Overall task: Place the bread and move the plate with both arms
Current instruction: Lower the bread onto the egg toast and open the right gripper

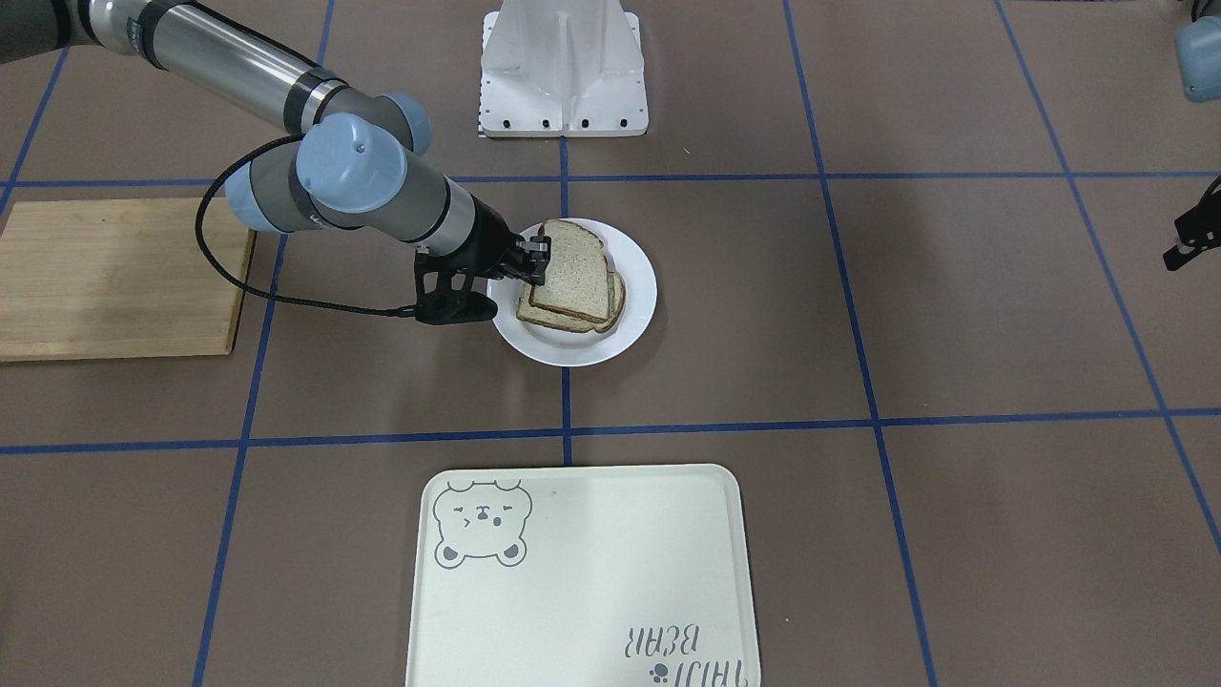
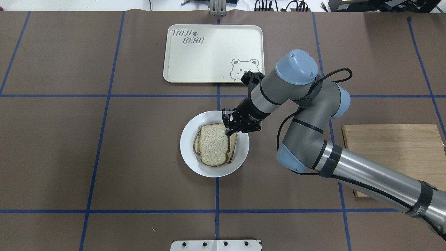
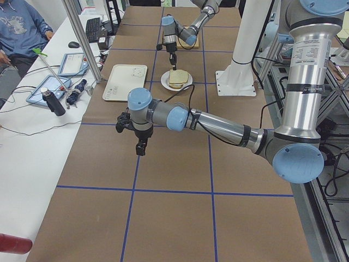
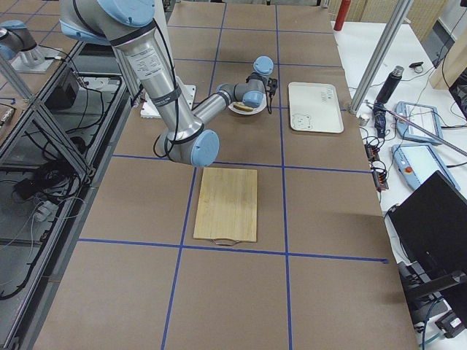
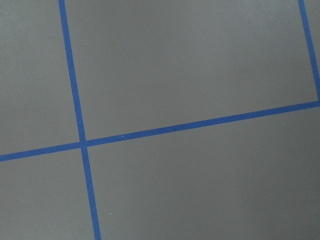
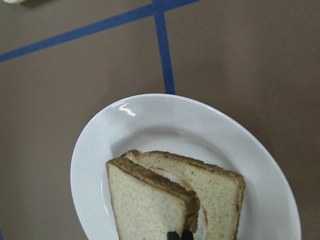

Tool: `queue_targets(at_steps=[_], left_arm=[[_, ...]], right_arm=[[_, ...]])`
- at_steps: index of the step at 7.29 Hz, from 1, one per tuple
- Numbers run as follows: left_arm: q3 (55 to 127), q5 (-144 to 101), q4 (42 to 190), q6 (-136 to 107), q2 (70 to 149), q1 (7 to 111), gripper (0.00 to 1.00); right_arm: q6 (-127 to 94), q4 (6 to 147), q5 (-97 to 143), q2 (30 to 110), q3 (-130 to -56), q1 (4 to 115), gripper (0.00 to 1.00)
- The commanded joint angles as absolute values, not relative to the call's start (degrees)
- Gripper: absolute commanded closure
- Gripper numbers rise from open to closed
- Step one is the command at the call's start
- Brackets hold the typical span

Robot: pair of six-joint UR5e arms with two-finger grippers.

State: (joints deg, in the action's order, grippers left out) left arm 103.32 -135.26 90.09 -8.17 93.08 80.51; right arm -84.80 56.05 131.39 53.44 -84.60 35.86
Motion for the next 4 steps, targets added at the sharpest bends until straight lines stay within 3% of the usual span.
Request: queue_targets(at_steps=[1, 3, 4], left_arm=[[103.45, -135.26, 90.09, -8.26, 93.08, 80.59, 0.02], [103.80, -135.26, 90.00, -8.26, 92.99, 80.60, 0.02], [103.80, -135.26, 90.09, -8.35, 92.99, 80.60, 0.02]], right_arm=[[-84.90, 55.99, 130.61, 53.35, -84.38, 35.86, 1.00], [-85.77, 55.99, 129.29, 53.35, -84.37, 35.60, 1.00], [-85.78, 55.99, 128.68, 53.44, -84.37, 35.16, 0.85]])
